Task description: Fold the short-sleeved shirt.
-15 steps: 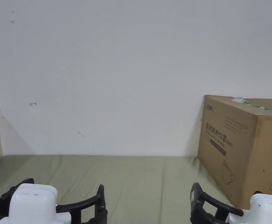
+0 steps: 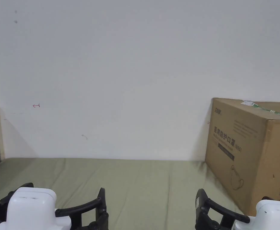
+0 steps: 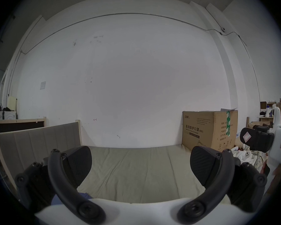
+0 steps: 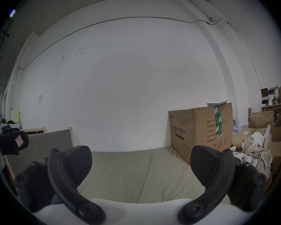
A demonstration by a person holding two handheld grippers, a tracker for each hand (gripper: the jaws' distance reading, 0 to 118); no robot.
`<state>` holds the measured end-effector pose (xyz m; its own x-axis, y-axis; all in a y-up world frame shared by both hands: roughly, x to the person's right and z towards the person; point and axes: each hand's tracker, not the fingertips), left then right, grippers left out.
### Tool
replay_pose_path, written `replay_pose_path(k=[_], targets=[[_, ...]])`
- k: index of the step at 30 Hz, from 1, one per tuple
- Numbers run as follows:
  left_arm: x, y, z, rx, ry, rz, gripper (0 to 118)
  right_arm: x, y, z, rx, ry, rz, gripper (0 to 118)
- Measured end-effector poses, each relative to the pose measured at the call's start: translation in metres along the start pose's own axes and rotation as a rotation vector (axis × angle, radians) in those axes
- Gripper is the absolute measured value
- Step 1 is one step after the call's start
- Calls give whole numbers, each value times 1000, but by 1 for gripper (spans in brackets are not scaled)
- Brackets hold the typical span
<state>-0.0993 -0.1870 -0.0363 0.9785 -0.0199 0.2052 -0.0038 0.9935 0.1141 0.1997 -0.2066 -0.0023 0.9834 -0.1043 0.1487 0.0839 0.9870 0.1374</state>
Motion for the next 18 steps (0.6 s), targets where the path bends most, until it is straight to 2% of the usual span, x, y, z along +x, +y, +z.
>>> replay_pose_path(k=[6, 9, 13, 15, 18], targets=[[4, -2, 1, 10, 6, -34, 115, -4, 0, -1, -9, 6, 16, 118], [2, -5, 1, 9, 25, -7, 116, -10, -1, -3, -16, 29, 109, 118], [-11, -16, 5, -18, 69, 170, 117, -27, -7, -2, 11, 38, 259, 118], [-19, -23, 7, -52, 87, 236, 118, -33, -10, -2, 14, 45, 287, 118], [-25, -28, 11, -70, 118, 168, 118, -36, -12, -2, 8, 64, 269, 118]])
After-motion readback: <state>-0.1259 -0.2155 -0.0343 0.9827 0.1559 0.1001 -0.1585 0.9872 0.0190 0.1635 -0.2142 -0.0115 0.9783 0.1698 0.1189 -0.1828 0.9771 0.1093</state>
